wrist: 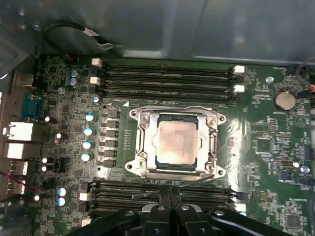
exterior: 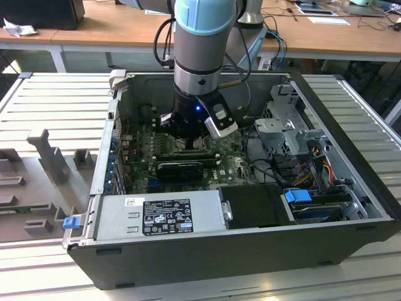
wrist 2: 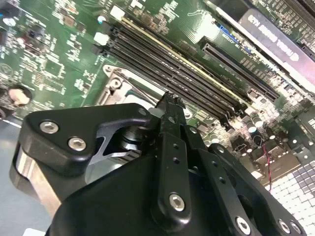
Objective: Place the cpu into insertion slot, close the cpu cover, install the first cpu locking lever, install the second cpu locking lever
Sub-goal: 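Install the second cpu locking lever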
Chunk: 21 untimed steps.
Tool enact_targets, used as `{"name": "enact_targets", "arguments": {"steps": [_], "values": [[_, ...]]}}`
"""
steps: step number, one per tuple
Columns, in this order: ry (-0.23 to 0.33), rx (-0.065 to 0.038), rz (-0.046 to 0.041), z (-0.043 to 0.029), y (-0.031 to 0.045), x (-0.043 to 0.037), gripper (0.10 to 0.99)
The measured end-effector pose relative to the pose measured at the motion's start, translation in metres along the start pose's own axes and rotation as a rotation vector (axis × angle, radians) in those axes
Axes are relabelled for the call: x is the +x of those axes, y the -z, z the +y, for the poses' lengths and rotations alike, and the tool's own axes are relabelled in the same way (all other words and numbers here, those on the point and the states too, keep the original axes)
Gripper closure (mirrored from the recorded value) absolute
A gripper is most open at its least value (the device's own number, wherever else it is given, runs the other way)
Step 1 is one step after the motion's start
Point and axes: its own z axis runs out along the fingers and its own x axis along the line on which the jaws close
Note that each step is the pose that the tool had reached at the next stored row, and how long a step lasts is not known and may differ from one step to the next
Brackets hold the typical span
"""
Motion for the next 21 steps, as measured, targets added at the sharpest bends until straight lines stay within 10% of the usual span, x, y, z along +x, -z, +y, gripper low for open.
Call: {"name": "enact_targets", "arguments": {"steps": [7,10,13,21], "values": [[0.034,-0.008,0.0042,-0.0016,-0.0151,0.0066,0.98],[0.038,-0.027,0.003,-0.0019,-0.0168,0.0131,0.98],[0.04,-0.067,-0.0062,-0.0074,-0.023,0.0271,0.98],[0.041,-0.09,-0.0088,-0.0091,-0.0329,0.0324,0.98]]}}
